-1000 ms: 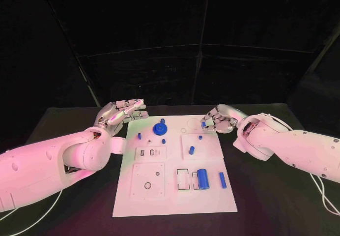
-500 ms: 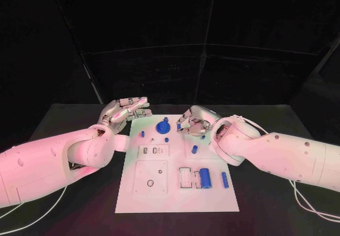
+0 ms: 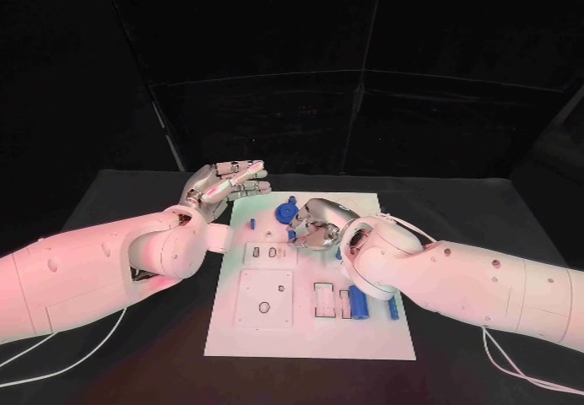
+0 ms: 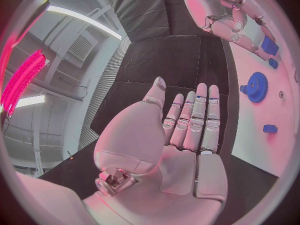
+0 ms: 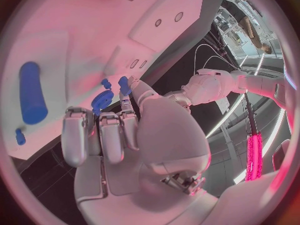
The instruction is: Assemble the parts on the task board
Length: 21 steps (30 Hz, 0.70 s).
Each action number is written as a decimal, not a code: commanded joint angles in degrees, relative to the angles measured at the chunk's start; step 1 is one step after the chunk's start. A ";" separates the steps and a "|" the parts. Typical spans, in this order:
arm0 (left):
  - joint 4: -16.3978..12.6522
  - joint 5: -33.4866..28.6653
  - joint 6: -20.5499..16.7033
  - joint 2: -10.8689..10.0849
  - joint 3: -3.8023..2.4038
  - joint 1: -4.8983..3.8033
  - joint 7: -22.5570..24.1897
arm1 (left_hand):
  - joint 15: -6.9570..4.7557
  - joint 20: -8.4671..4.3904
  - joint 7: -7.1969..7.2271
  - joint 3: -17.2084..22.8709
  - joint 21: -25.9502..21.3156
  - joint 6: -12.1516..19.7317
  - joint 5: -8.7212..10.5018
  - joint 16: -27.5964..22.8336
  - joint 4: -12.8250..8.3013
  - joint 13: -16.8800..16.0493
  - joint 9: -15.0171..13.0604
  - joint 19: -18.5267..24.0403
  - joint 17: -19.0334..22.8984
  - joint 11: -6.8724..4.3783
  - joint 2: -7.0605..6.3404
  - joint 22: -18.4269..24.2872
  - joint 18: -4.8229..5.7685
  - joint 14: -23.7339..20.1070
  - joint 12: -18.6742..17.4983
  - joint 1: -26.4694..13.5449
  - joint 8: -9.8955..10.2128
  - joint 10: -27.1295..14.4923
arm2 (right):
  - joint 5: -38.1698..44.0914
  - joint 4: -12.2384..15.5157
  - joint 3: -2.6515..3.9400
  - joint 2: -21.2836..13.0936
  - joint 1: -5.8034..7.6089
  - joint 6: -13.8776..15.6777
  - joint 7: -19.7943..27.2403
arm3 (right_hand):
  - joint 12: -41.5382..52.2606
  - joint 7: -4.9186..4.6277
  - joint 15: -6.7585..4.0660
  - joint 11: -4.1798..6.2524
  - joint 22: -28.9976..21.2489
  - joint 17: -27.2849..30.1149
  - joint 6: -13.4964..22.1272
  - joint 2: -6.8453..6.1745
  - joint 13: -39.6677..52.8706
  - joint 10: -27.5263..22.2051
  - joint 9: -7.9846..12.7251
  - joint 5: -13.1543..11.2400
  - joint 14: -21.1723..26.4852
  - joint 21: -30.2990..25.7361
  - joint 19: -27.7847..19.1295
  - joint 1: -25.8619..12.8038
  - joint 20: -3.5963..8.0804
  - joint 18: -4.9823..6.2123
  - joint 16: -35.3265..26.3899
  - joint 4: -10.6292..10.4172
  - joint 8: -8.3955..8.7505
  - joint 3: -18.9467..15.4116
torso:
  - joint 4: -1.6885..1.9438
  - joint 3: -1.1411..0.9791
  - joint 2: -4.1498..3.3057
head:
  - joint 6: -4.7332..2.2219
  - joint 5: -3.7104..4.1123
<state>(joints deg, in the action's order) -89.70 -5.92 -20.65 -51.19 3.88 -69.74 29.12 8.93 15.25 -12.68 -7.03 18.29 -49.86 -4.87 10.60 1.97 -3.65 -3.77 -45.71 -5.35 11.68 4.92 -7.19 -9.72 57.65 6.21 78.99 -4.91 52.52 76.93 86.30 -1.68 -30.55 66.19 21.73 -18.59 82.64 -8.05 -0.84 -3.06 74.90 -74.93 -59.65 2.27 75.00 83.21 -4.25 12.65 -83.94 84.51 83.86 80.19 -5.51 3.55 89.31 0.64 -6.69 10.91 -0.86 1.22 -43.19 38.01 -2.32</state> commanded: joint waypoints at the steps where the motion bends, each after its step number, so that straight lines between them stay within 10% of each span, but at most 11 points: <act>1: -0.02 -0.25 0.98 0.10 -0.06 -0.11 0.36 | 0.16 0.16 -1.90 -0.10 -0.19 -0.42 0.18 -0.37 -0.30 -0.03 -0.05 -0.25 0.07 0.06 0.65 0.10 -0.76 0.13 -0.27 -0.10 0.22 0.33 | 3.04 0.21 0.03 0.39 -0.47 -1.54 -1.71 | -0.24 0.21 -0.29 0.05 2.03 -13.41 -0.66 -0.05 5.98 -0.41 -0.07 0.15 -5.69 0.11 0.01 -0.54 0.48 -0.87 0.07 -0.04 -0.10 0.24 | 0.02 -0.11 -0.04 | 0.12 -0.32; 21: 0.48 -0.38 1.11 0.42 -0.06 -0.10 0.29 | 0.15 0.16 -1.89 -0.08 -0.19 -0.48 0.18 -0.38 -0.32 -0.04 -0.05 -0.26 0.07 0.04 0.69 0.11 -0.76 0.14 -0.24 -0.10 0.20 0.40 | 6.81 -0.38 0.05 2.18 -1.68 -1.26 -1.51 | -0.16 0.22 -0.29 0.05 2.03 -13.50 -0.61 -0.37 6.09 -0.32 -0.04 -0.11 -5.71 0.11 0.02 -0.84 0.49 -0.87 0.11 -0.03 -0.06 0.29 | -0.06 -0.10 -0.04 | 0.75 -0.94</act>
<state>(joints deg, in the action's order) -89.22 -6.20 -20.38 -50.83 3.87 -69.75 29.11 8.92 15.25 -12.68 -7.03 18.29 -49.86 -4.87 10.60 1.97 -3.66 -3.77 -45.71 -5.36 11.68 4.92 -7.14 -9.72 57.65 6.21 78.99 -4.91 52.52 82.40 85.84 -1.65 -28.47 64.44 20.70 -20.25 82.65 -7.95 -0.84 -3.06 74.91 -74.92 -59.55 1.73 75.00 83.21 -4.23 12.52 -83.94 84.51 83.86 79.67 -5.51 3.55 89.31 0.66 -6.58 10.92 -0.92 1.12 -43.24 38.68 -3.23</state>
